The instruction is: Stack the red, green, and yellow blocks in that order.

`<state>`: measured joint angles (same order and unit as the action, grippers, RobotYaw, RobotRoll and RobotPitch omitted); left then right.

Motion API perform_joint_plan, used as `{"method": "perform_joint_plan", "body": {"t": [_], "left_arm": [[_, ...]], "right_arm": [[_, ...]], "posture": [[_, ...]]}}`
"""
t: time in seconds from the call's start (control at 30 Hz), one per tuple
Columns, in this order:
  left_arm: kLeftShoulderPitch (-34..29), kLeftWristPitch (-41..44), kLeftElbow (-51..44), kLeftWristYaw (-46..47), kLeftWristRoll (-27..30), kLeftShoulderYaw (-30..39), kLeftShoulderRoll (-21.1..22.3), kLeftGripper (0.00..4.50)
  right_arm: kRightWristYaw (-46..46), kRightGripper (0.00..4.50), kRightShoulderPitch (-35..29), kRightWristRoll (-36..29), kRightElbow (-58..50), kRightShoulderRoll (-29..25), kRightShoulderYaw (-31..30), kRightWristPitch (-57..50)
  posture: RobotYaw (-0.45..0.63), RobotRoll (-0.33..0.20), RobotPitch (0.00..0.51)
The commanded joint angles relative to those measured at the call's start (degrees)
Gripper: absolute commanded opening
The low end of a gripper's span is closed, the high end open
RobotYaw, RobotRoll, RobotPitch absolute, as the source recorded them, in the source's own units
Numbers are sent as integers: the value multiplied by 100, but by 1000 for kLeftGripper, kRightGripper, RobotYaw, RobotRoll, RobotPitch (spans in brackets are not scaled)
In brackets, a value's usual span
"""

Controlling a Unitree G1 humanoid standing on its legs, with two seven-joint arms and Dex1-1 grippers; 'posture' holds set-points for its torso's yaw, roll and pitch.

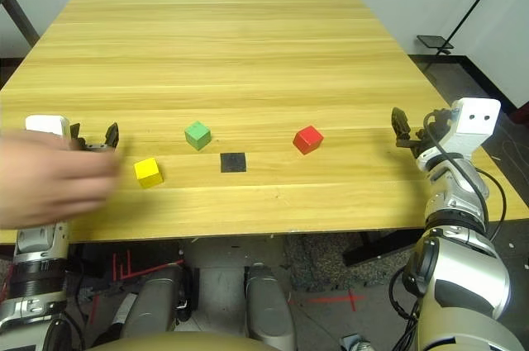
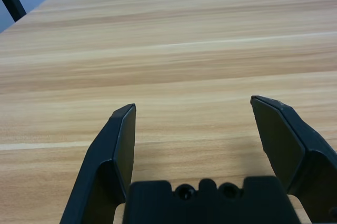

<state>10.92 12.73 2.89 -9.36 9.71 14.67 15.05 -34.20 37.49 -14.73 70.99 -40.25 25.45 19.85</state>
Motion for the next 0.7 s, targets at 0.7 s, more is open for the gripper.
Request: {"method": "perform_joint_plan", "body": {"t": [0.7], "left_arm": [[926,1538,-1426,-4228,1554,-1499,2242,4442]], "right_arm": [[-2249,4500,-1083,-411,-5022,-42,-1706,-4191]], "posture": [[123,-150,56]]}}
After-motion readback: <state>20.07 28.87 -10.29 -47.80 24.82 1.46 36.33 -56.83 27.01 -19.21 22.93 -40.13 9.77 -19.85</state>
